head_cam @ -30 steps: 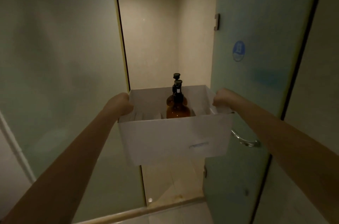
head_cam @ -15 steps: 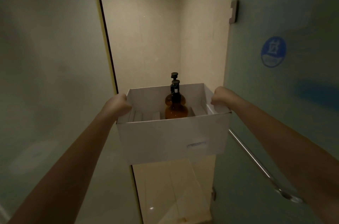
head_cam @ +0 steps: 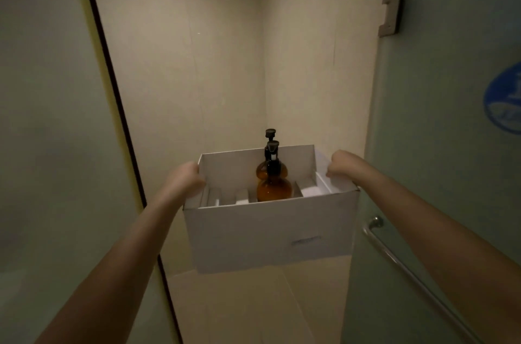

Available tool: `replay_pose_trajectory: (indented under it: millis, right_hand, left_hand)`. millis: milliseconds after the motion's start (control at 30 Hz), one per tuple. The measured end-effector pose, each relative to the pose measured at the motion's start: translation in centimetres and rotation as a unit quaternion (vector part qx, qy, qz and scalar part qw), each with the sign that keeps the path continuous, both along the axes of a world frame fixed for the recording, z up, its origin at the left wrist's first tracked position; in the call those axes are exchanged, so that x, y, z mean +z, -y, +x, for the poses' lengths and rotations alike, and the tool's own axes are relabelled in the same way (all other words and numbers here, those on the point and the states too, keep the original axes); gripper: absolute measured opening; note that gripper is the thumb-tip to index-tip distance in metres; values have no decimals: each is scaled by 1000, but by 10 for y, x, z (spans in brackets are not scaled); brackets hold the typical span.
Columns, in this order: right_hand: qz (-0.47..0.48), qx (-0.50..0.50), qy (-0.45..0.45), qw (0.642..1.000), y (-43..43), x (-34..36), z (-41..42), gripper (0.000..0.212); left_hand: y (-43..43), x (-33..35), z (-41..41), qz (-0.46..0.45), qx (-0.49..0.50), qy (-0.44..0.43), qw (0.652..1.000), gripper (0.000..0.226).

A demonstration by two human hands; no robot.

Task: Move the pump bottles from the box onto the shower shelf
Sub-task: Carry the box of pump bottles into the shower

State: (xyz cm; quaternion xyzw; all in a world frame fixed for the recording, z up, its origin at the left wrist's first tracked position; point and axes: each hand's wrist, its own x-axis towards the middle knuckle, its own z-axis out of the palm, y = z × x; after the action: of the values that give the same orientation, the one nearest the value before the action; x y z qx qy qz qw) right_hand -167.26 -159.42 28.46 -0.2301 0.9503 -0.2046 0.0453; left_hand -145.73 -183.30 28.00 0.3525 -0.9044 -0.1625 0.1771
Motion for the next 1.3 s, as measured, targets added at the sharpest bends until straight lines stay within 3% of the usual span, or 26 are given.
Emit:
replay_pose_trajectory:
  millis: [200,367,500,733,1300]
  right_hand:
    - [-17,-24,-2,1000,51,-2,-56,25]
    - [-4,-19,9,1000,94,-9,-112,19]
    - [4,4,-1,1000,133,-21,-162,15]
    - [3,51,6,999,207,-31,-240,26]
    - [-8,175,14,984,434,-53,-328,30]
  left_hand:
    - [62,7,-66,-29,-11,-5,1000,5]
    - [107,-3,-121,-16,-2,4,1000,25]
    - [137,-18,-160,-8,13,23,1000,11]
    - [190,-20,-216,-8,63,34,997,18]
    - [340,-40,-256,-27,209,50,976,19]
